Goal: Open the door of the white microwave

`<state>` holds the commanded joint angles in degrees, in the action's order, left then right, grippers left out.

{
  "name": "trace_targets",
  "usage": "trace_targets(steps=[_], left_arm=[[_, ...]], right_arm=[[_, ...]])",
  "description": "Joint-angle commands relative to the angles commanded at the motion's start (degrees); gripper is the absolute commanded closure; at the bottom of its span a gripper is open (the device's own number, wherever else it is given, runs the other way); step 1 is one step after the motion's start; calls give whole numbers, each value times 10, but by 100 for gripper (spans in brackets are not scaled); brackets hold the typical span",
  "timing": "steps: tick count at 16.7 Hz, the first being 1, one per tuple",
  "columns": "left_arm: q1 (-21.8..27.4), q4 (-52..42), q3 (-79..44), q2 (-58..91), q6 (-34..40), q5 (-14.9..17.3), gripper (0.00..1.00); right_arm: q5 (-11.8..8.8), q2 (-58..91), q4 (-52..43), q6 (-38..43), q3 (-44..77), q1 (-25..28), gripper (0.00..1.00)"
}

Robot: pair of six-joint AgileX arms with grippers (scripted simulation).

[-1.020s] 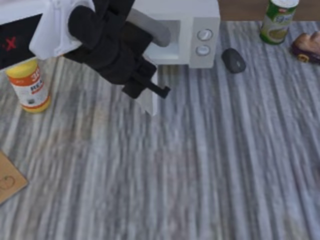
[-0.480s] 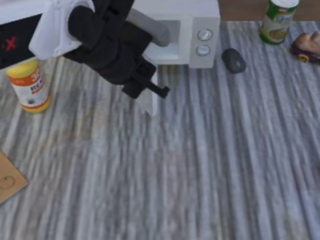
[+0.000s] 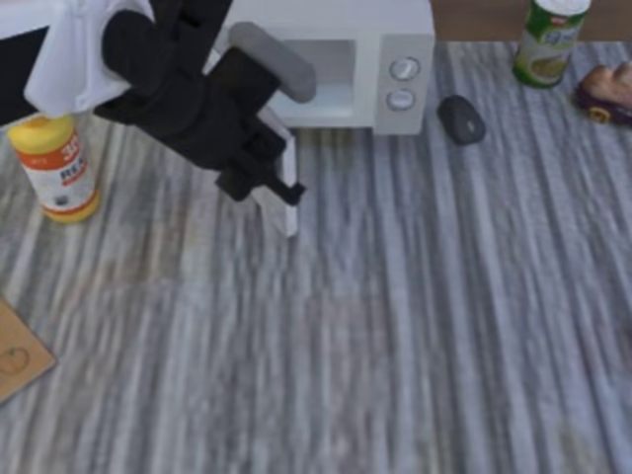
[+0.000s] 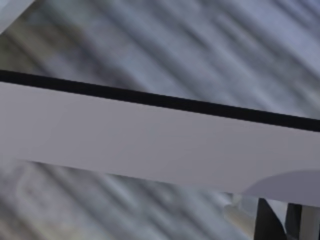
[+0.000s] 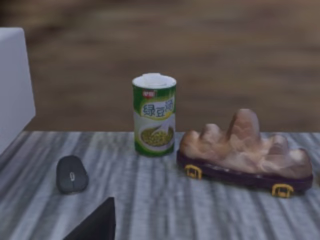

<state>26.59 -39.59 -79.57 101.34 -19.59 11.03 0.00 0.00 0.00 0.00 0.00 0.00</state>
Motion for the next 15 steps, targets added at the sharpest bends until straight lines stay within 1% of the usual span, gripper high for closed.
trace_targets(steps=[3, 15], left_arm=[[-9, -4, 7, -6, -21, 11, 100], [-9, -4, 7, -6, -21, 11, 100]], right_arm=[[0, 0, 0, 0, 0, 0, 0], [0, 0, 0, 0, 0, 0, 0]])
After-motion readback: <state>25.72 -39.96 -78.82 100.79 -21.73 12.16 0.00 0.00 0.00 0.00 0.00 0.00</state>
